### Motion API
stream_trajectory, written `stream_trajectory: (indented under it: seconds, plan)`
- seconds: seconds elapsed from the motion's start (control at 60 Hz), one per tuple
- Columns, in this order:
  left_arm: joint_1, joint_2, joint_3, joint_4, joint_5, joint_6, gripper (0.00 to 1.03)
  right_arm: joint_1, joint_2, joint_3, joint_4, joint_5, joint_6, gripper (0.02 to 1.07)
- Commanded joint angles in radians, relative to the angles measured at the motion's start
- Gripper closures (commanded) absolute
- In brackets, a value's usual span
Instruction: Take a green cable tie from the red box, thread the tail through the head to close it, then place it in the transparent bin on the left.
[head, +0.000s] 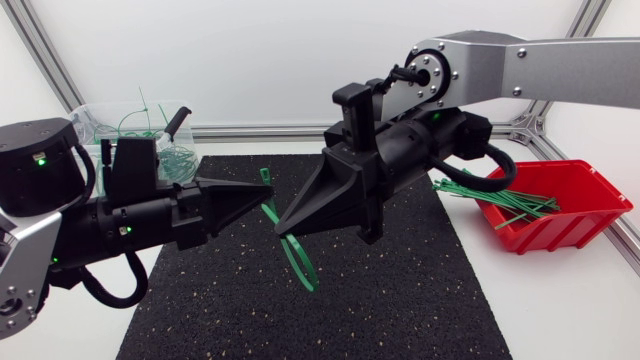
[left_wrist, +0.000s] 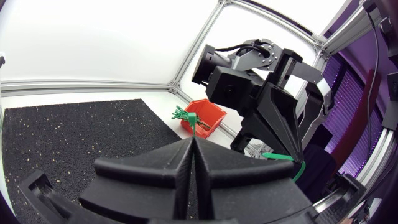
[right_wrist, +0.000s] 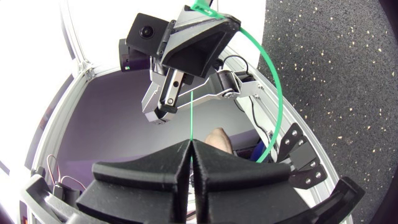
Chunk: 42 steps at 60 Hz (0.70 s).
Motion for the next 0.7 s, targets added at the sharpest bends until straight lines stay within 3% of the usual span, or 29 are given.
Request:
stream_trajectory:
  seconds: [0.0,0.367,0.5,0.683]
  plan:
    - [0.009,-0.018,-0.01,-0.003,-0.011,-0.021,1.0,-0.01,0.024,0.004,-0.021,-0.021,0.019,1.02]
    - [-0.001,-0.085,-0.028,-0.005,-0.072,-0.028,1.0,0.014,0.05,0.06,-0.093,-0.05,-0.008,1.02]
    - [-0.047,-0.107,0.004,-0.037,-0.104,-0.028,1.0,0.01,0.016,0.06,-0.111,-0.053,-0.008,1.02]
    - [-0.133,-0.14,0.02,-0.058,-0.208,-0.028,1.0,0.002,-0.034,0.061,-0.13,-0.058,-0.004,1.02]
